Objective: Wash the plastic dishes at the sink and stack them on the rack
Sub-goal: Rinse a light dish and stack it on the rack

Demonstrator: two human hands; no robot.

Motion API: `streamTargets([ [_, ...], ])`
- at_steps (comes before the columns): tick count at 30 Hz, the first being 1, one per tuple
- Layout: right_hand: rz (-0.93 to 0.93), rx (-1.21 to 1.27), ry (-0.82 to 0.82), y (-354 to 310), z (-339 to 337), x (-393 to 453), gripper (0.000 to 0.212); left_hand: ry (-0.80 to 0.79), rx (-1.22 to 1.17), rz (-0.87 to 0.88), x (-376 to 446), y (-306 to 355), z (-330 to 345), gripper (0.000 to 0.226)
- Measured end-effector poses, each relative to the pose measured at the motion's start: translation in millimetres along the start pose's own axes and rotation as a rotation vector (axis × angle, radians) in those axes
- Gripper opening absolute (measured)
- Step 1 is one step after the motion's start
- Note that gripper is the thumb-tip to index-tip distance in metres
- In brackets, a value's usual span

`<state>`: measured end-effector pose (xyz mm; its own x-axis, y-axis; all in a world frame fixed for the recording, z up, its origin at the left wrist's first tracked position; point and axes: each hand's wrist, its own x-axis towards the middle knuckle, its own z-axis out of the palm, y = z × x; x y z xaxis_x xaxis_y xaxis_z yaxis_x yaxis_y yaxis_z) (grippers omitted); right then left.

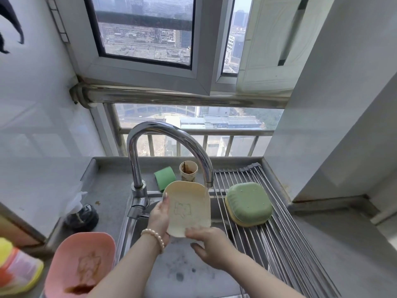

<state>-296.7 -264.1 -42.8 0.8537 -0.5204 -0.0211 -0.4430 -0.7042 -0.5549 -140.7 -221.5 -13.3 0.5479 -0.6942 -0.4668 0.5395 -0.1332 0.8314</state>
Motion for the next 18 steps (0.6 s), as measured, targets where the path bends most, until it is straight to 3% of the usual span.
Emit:
streamTargets([
  [3,-0.105,-0.433,0.045,25.9,5.5,0.7,0.034,0.065,0.104,0.017,3.0,-3.5,-5.0,0.046],
  [6,-0.016,-0.653,0.139,26.8,13.4,3.9,0.058,0.069,0.195,-0.085,3.8,-4.1,-6.4,0.038],
  [8,0.065,-0.679,0.175,25.2,23.2,2.9,0.070,0.007,0.162,-0.177,-2.5,-0.7,-5.1,0.026],
  [10,0.066,-0.712,0.235,24.6,33.5,3.1,0.068,-0.035,0.142,-0.214,-2.2,0.2,-9.9,0.017],
  [13,0.029,-0.653,0.323,11.7,35.4,8.9,0.046,-0.058,-0.008,-0.163,-10.2,-8.5,-9.2,0.023],
  [18,-0.126,-0.405,0.527,-23.7,26.9,21.5,0.015,0.066,-0.185,-0.066,-38.0,-30.0,7.8,0.022],
])
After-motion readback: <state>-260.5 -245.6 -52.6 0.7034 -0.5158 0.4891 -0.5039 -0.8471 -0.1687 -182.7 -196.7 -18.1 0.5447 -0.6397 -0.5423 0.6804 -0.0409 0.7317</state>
